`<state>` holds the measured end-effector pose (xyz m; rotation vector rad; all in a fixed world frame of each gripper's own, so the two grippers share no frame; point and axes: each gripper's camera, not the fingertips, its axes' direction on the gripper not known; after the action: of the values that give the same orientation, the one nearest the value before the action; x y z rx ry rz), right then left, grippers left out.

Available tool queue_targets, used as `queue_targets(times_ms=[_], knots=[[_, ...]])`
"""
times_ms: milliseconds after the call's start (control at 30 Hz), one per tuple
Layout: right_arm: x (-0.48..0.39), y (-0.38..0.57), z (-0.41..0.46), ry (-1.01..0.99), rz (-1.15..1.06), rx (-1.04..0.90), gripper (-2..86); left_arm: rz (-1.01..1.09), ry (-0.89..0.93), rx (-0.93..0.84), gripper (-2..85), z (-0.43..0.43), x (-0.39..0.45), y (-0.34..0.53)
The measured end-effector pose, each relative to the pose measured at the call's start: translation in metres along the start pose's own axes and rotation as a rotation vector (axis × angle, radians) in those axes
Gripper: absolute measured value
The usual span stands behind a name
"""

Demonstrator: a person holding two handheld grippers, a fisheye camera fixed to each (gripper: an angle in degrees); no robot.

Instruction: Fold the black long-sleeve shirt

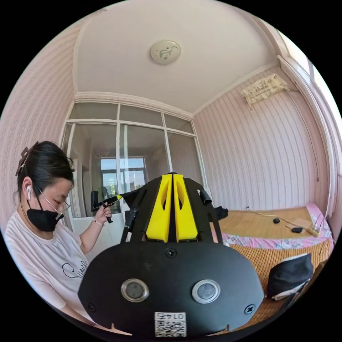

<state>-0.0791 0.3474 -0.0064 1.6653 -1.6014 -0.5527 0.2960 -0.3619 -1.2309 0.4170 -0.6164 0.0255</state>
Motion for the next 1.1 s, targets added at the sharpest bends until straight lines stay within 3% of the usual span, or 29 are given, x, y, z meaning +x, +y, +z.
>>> queue_targets(times_ms=[167,333,400,533,633,733,900,1000,1100], knots=[[-0.091,-0.122,-0.022,-0.042,-0.222,0.100,-0.1,0.161,0.025,0.267,-1.0,-0.074,0.046,-0.081],[-0.102,-0.172,0.028,0.120,-0.275,-0.003,-0.1,0.243,-0.040,0.337,-1.0,-0.081,0.065,-0.130],[-0.077,-0.168,0.070,0.221,-0.246,-0.121,-0.1,0.233,-0.067,0.291,-1.0,-0.059,0.059,-0.137],[0.032,-0.098,0.193,0.459,-0.110,-0.452,-0.1,0.134,-0.158,0.032,-1.0,0.052,0.017,-0.124],[0.106,-0.042,0.254,0.504,0.067,-0.529,0.0,0.054,-0.233,-0.187,-1.0,0.156,-0.014,-0.092],[0.128,-0.064,0.275,0.534,0.111,-0.415,0.0,0.031,-0.312,-0.304,-1.0,0.224,-0.031,-0.078],[0.111,-0.161,0.256,0.425,0.063,-0.065,0.0,0.091,-0.374,-0.082,-1.0,0.222,-0.014,-0.144],[0.101,-0.155,0.262,0.436,-0.049,-0.072,0.0,0.149,-0.368,-0.002,-1.0,0.221,0.002,-0.159],[0.122,-0.085,0.277,0.435,-0.068,-0.220,0.0,0.201,-0.370,-0.091,-1.0,0.251,0.000,-0.124]])
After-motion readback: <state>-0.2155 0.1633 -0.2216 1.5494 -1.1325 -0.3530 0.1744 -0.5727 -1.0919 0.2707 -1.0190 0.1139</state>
